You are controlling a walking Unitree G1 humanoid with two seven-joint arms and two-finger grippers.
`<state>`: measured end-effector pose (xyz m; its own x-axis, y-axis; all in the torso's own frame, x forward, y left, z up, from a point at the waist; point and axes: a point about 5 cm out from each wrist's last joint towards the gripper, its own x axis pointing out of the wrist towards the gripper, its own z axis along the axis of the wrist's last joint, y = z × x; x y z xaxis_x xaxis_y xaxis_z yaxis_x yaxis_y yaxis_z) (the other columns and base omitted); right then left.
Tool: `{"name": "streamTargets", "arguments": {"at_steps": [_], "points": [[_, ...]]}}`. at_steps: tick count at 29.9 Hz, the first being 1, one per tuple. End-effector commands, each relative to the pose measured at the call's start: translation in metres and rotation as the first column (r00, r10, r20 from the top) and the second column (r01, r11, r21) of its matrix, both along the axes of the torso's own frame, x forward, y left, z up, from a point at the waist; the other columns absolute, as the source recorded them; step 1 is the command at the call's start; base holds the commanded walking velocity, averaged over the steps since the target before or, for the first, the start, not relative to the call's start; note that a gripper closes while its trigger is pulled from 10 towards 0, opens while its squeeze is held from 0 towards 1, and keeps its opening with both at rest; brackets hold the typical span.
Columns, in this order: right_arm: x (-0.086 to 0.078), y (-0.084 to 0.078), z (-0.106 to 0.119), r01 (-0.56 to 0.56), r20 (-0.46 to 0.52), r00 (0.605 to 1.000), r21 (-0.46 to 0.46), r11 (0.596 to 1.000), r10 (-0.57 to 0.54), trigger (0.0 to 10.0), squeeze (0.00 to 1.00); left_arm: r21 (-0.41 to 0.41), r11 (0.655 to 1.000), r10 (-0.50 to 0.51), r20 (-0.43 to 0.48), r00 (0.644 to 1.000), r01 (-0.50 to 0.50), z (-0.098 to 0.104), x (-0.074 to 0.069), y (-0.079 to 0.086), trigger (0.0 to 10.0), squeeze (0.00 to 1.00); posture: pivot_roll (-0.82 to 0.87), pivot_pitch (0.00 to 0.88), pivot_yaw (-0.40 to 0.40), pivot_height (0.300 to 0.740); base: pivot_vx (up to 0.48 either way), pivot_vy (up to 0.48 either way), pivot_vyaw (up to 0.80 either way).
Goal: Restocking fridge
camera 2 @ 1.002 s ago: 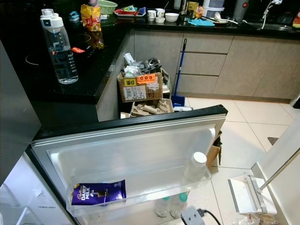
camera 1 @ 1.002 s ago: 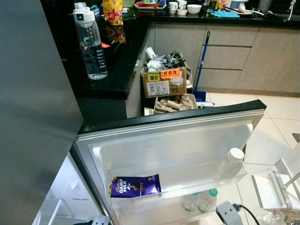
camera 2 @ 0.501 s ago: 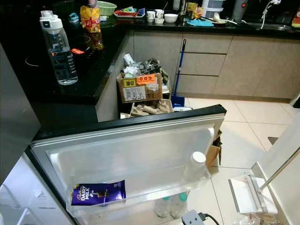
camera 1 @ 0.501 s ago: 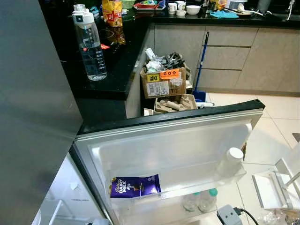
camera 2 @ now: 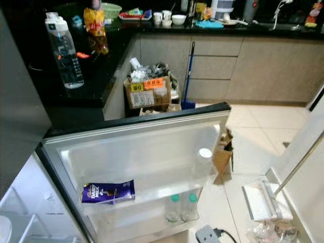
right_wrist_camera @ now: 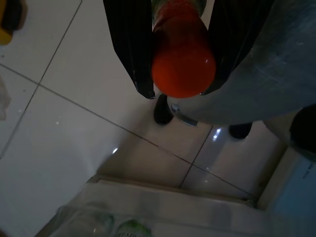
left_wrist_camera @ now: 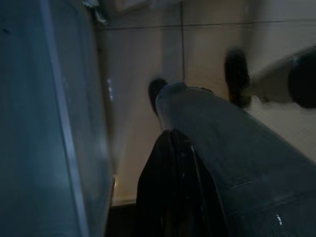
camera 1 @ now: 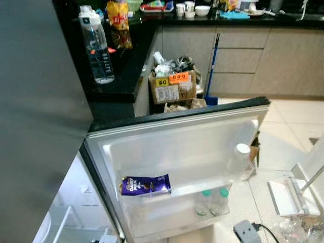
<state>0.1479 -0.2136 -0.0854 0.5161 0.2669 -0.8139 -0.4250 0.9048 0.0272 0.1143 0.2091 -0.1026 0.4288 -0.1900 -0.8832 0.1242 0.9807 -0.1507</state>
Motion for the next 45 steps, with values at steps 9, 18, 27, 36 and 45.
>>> {"name": "streamTargets", "arguments": {"at_steps": [9, 18, 27, 36, 45], "points": [[0.008, -0.001, 0.004, 0.005, 0.026, 1.000, -0.002, 1.000, -0.005, 10.0, 0.00, -0.031, 0.999, -0.037, -0.018, 0.999, 0.037, -0.001, -0.003, -0.006, 10.0, 0.00, -0.08, 0.000, -0.019, 0.740, 0.000, 0.000, 0.00], [0.009, -0.001, 0.004, 0.006, 0.030, 1.000, -0.002, 1.000, -0.006, 10.0, 0.00, -0.040, 0.998, -0.050, -0.010, 0.999, 0.049, -0.001, 0.000, -0.009, 10.0, 0.00, -0.08, 0.000, -0.019, 0.740, 0.000, 0.000, 0.00], [0.010, 0.000, 0.005, 0.011, 0.036, 0.999, 0.011, 1.000, -0.011, 10.0, 0.00, -0.066, 0.997, -0.045, -0.014, 0.999, 0.044, -0.001, 0.000, -0.011, 10.0, 0.00, -0.08, 0.000, -0.020, 0.740, 0.000, -0.267, 0.00], [0.012, 0.002, 0.005, 0.013, 0.042, 0.999, 0.025, 1.000, -0.014, 10.0, 0.00, -0.037, 0.999, -0.007, 0.018, 1.000, 0.008, 0.001, 0.008, -0.008, 10.0, 0.00, -0.08, 0.000, -0.019, 0.740, 0.000, -0.158, 0.00], [0.018, 0.007, 0.010, -0.061, 0.084, 0.995, 0.078, 0.995, 0.054, 10.0, 0.00, -0.042, 0.998, 0.057, 0.150, 0.987, -0.052, 0.011, 0.025, 0.001, 10.0, 0.00, -0.08, 0.000, -0.018, 0.740, 0.000, 0.000, 0.00]]}}
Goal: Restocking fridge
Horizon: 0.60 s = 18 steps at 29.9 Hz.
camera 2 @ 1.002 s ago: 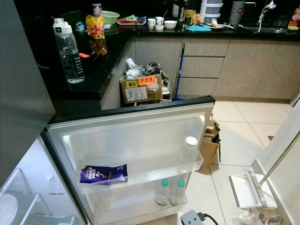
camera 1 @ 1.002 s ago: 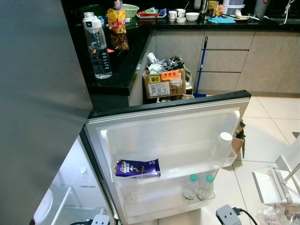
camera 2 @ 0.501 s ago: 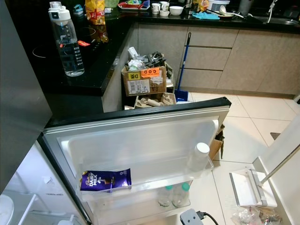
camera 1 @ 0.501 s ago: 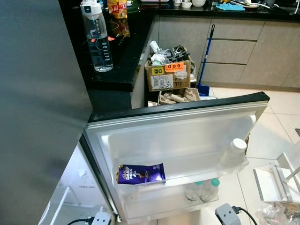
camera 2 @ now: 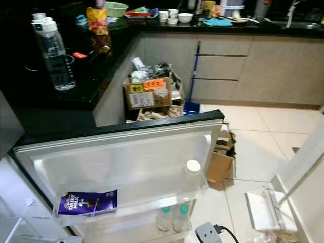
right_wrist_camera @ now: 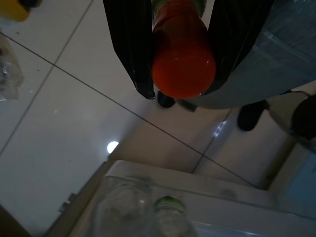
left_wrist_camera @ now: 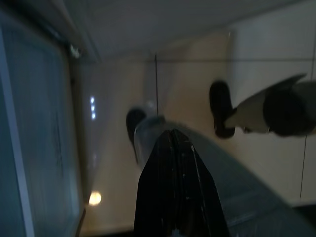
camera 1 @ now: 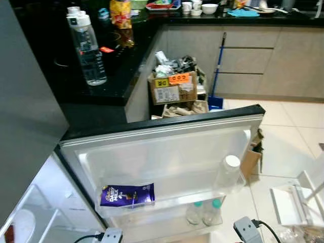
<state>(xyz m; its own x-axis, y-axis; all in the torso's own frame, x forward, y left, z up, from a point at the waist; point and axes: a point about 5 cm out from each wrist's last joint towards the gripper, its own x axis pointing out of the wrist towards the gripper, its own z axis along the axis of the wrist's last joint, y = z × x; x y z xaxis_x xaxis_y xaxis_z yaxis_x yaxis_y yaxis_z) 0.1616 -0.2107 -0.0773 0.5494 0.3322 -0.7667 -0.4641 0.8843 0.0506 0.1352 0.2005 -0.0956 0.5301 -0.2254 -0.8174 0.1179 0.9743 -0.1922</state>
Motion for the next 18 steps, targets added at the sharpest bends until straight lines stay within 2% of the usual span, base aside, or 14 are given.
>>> {"name": "streamTargets", "arguments": {"at_steps": [1, 3, 4, 5, 6, 9, 11, 12, 13, 14, 16, 17, 18], "points": [[0.005, 0.005, 0.003, -0.036, 0.028, 0.999, 0.024, 0.999, 0.036, 10.0, 0.00, 0.019, 0.997, 0.069, 0.068, 0.995, -0.071, 0.006, 0.008, 0.014, 10.0, 0.00, -0.08, 0.000, -0.016, 0.740, 0.000, 0.000, 0.00], [0.006, 0.005, 0.004, -0.048, 0.031, 0.998, 0.022, 0.999, 0.047, 10.0, 0.00, 0.020, 0.995, 0.096, 0.084, 0.992, -0.097, 0.008, 0.010, 0.017, 10.0, 0.00, -0.08, 0.000, -0.017, 0.740, 0.000, 0.000, 0.00], [0.011, 0.006, 0.006, -0.065, 0.043, 0.997, 0.012, 0.998, 0.064, 10.0, 0.00, -0.019, 0.973, 0.230, 0.130, 0.964, -0.230, 0.013, 0.017, 0.029, 10.0, 0.00, -0.08, 0.000, -0.017, 0.740, 0.000, 0.000, 0.00], [0.011, 0.006, 0.006, -0.065, 0.043, 0.997, 0.012, 0.998, 0.064, 10.0, 0.00, -0.019, 0.973, 0.230, 0.130, 0.964, -0.230, 0.013, 0.017, 0.029, 10.0, 0.00, -0.08, 0.000, -0.017, 0.740, 0.000, 0.000, 0.00], [0.016, 0.005, 0.008, -0.070, 0.056, 0.996, 0.007, 0.997, 0.070, 10.0, 0.00, -0.076, 0.934, 0.356, 0.168, 0.919, -0.348, 0.019, 0.022, 0.040, 10.0, 0.00, -0.08, 0.000, -0.017, 0.740, 0.000, 0.000, 0.00], [0.020, 0.005, 0.010, -0.078, 0.069, 0.995, 0.004, 0.997, 0.078, 10.0, 0.00, -0.165, 0.877, 0.478, 0.208, 0.853, -0.451, 0.025, 0.027, 0.049, 10.0, 0.00, -0.08, 0.000, -0.017, 0.740, 0.000, 0.000, 0.00], [0.023, 0.005, 0.012, -0.083, 0.079, 0.993, 0.003, 0.997, 0.083, 10.0, 0.00, -0.266, 0.825, 0.558, 0.240, 0.794, -0.499, 0.031, 0.033, 0.055, 10.0, 0.00, -0.08, 0.000, -0.018, 0.740, 0.000, 0.000, 0.00], [0.024, 0.004, 0.013, -0.085, 0.083, 0.993, 0.003, 0.996, 0.085, 10.0, 0.00, -0.329, 0.807, 0.577, 0.262, 0.774, -0.490, 0.034, 0.035, 0.057, 10.0, 0.00, -0.07, 0.000, -0.018, 0.740, 0.000, 0.000, 0.00], [0.024, 0.004, 0.013, -0.085, 0.083, 0.993, 0.003, 0.996, 0.085, 10.0, 0.00, -0.329, 0.807, 0.577, 0.262, 0.774, -0.490, 0.034, 0.035, 0.057, 10.0, 0.00, -0.07, 0.000, -0.018, 0.740, 0.000, 0.000, 0.00], [0.025, 0.004, 0.014, -0.088, 0.086, 0.992, 0.004, 0.996, 0.087, 10.0, 0.00, -0.392, 0.801, 0.573, 0.281, 0.770, -0.453, 0.038, 0.038, 0.055, 10.0, 0.00, -0.08, 0.000, -0.020, 0.740, 0.000, 0.000, 0.00], [0.026, 0.002, 0.015, -0.092, 0.089, 0.992, 0.003, 0.996, 0.091, 10.0, 0.00, -0.520, 0.804, 0.489, 0.304, 0.818, -0.288, 0.042, 0.039, 0.046, 10.0, 0.00, -0.08, 0.000, -0.020, 0.740, 0.000, 0.000, 0.00], [0.026, 0.001, 0.015, -0.093, 0.089, 0.992, 0.001, 0.996, 0.092, 10.0, 0.00, -0.554, 0.801, 0.452, 0.308, 0.838, -0.228, 0.043, 0.038, 0.042, 10.0, 0.00, -0.08, 0.000, -0.020, 0.740, 0.000, 0.000, 0.00], [0.026, 0.001, 0.015, -0.093, 0.089, 0.992, 0.001, 0.996, 0.092, 10.0, 0.00, -0.554, 0.801, 0.452, 0.308, 0.838, -0.228, 0.043, 0.038, 0.042, 10.0, 0.00, -0.08, 0.000, -0.020, 0.740, 0.000, 0.000, 0.00]]}}
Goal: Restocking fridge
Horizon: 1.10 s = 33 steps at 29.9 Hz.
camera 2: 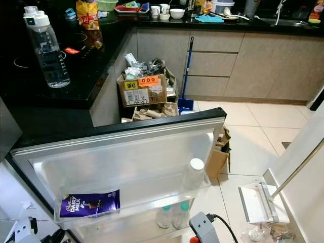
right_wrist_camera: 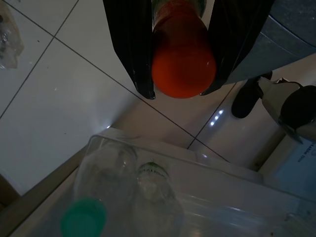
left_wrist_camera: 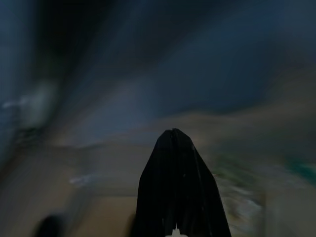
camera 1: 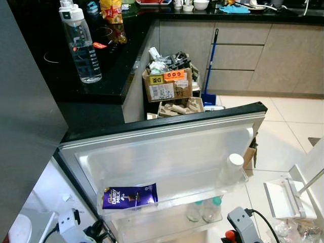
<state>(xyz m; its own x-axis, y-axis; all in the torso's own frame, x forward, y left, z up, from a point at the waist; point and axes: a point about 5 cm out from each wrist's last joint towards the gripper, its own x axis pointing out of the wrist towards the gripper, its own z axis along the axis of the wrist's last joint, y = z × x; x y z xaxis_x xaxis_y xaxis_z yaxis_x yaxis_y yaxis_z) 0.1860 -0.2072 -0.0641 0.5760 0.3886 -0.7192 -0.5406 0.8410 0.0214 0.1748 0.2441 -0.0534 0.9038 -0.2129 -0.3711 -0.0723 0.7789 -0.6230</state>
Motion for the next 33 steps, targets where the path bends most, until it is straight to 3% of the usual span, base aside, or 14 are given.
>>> {"name": "streamTargets", "arguments": {"at_steps": [1, 6, 7, 8, 16, 21, 25, 30, 33], "points": [[0.001, -0.003, 0.002, -0.007, 0.012, 1.000, -0.005, 1.000, 0.007, 10.0, 0.00, -0.036, 0.998, -0.040, 0.021, 0.999, 0.041, 0.001, -0.002, -0.001, 10.0, 0.00, -0.08, 0.000, -0.020, 0.740, 0.000, 0.000, 0.00], [0.000, -0.006, 0.002, -0.007, 0.009, 1.000, -0.019, 1.000, 0.007, 10.0, 0.00, -0.134, 0.974, -0.170, 0.104, 0.980, 0.183, 0.008, -0.005, -0.001, 10.0, 0.00, -0.07, 0.000, -0.020, 0.740, 0.000, 0.000, 0.00], [0.000, -0.008, 0.002, -0.007, 0.005, 1.000, -0.026, 1.000, 0.007, 10.0, 0.00, -0.189, 0.916, -0.316, 0.201, 0.927, 0.354, 0.017, -0.007, 0.000, 10.0, 0.00, -0.07, 0.000, -0.020, 0.740, 0.000, 0.000, 0.00], [-0.001, -0.008, 0.002, -0.007, 0.004, 1.000, -0.026, 1.000, 0.007, 10.0, 0.00, -0.199, 0.891, -0.363, 0.229, 0.903, 0.409, 0.020, -0.008, -0.001, 10.0, 0.00, -0.07, 0.000, -0.020, 0.740, 0.000, 0.000, 0.00], [0.001, -0.007, 0.002, -0.009, 0.007, 1.000, -0.028, 1.000, 0.009, 10.0, 0.00, -0.153, 0.806, -0.531, 0.243, 0.812, 0.572, 0.027, -0.014, 0.005, 10.0, 0.00, -0.07, 0.000, -0.016, 0.740, 0.000, 0.000, 0.00], [0.001, -0.008, 0.002, -0.009, 0.003, 1.000, -0.034, 0.999, 0.009, 10.0, 0.00, -0.136, 0.810, -0.533, 0.233, 0.813, 0.570, 0.027, -0.015, 0.007, 10.0, 0.00, -0.07, 0.000, -0.021, 0.740, 0.000, 0.000, 0.00], [-0.001, -0.009, 0.001, -0.011, -0.002, 1.000, -0.042, 0.999, 0.011, 10.0, 0.00, -0.099, 0.832, -0.534, 0.122, 0.837, 0.545, 0.015, -0.024, 0.004, 10.0, 0.00, -0.07, 0.000, -0.021, 0.740, 0.000, 0.000, 0.00], [0.000, -0.009, 0.001, -0.008, 0.000, 1.000, -0.044, 0.999, 0.008, 10.0, 0.00, -0.099, 0.817, -0.566, 0.055, 0.823, 0.568, 0.005, -0.037, -0.005, 10.0, 0.00, -0.07, 0.000, -0.022, 0.740, 0.000, 0.000, 0.00], [0.000, -0.009, 0.001, -0.010, -0.002, 1.000, -0.048, 0.999, 0.010, 10.0, 0.00, -0.047, 0.823, -0.569, -0.044, 0.821, 0.567, -0.004, -0.044, -0.006, 10.0, 0.00, -0.07, 0.000, -0.022, 0.740, 0.000, 0.000, 0.00]]}}
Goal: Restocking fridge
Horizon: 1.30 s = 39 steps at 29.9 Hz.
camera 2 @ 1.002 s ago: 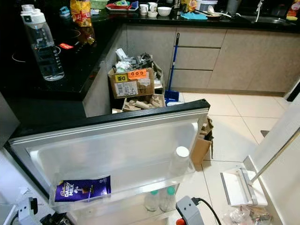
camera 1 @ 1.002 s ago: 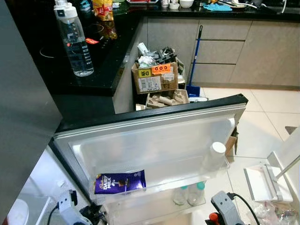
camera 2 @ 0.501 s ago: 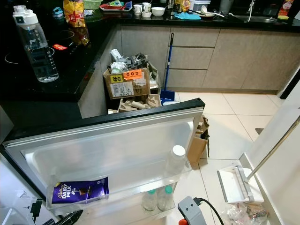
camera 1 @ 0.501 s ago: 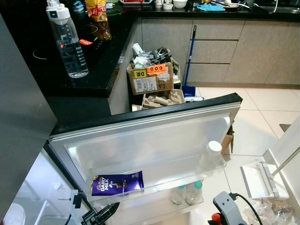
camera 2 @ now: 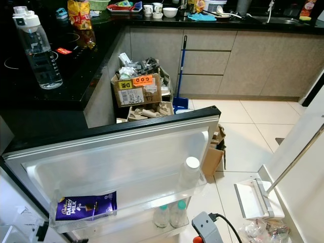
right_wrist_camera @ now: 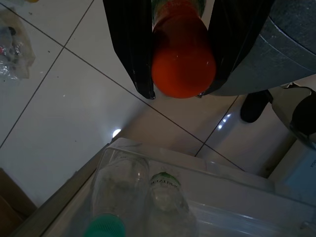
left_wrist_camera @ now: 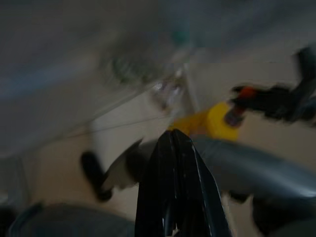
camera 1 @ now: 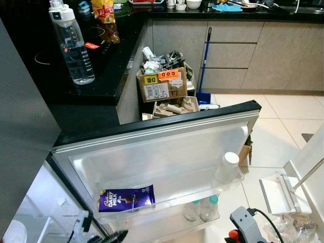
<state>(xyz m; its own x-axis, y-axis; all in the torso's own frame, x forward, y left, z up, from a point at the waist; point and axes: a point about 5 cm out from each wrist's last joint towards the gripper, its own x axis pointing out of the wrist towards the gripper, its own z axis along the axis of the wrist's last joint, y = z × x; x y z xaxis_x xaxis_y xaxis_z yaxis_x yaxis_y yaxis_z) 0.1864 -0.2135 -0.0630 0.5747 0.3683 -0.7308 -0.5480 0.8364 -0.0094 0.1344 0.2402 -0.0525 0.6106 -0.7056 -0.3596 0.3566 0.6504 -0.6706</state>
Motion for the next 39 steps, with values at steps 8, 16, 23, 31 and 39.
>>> {"name": "streamTargets", "arguments": {"at_steps": [8, 16, 23, 31, 39], "points": [[-0.002, -0.002, -0.001, 0.002, -0.008, 1.000, -0.017, 1.000, -0.002, 10.0, 0.00, 0.228, 0.970, 0.118, -0.157, 0.981, -0.080, -0.019, -0.009, 0.000, 10.0, 0.00, -0.07, 0.000, -0.019, 0.740, 0.000, 0.000, 0.00], [-0.008, 0.002, -0.006, 0.011, -0.026, 1.000, -0.025, 1.000, -0.012, 10.0, 0.00, 0.365, 0.925, 0.213, -0.266, 0.940, -0.107, -0.034, -0.019, -0.007, 10.0, 0.00, -0.07, 0.000, -0.018, 0.740, 0.000, 0.000, 0.00], [-0.011, 0.001, -0.007, 0.022, -0.034, 0.999, -0.032, 0.999, -0.023, 10.0, 0.00, 0.436, 0.894, 0.246, -0.298, 0.923, -0.097, -0.040, -0.028, -0.006, 10.0, 0.00, -0.07, 0.000, -0.018, 0.740, -0.227, 0.000, 0.00], [-0.015, 0.004, -0.011, 0.029, -0.048, 0.998, -0.035, 0.999, -0.030, 10.0, 0.00, 0.484, 0.871, 0.260, -0.319, 0.912, -0.079, -0.043, -0.034, -0.005, 10.0, 0.00, -0.07, 0.000, -0.015, 0.740, -0.241, 0.000, 0.00], [-0.020, 0.004, -0.013, 0.031, -0.061, 0.998, -0.041, 0.999, -0.034, 10.0, 0.00, 0.522, 0.850, 0.283, -0.341, 0.896, -0.070, -0.047, -0.040, -0.009, 10.0, 0.00, -0.08, 0.000, -0.017, 0.740, -0.217, 0.000, 0.00]]}}
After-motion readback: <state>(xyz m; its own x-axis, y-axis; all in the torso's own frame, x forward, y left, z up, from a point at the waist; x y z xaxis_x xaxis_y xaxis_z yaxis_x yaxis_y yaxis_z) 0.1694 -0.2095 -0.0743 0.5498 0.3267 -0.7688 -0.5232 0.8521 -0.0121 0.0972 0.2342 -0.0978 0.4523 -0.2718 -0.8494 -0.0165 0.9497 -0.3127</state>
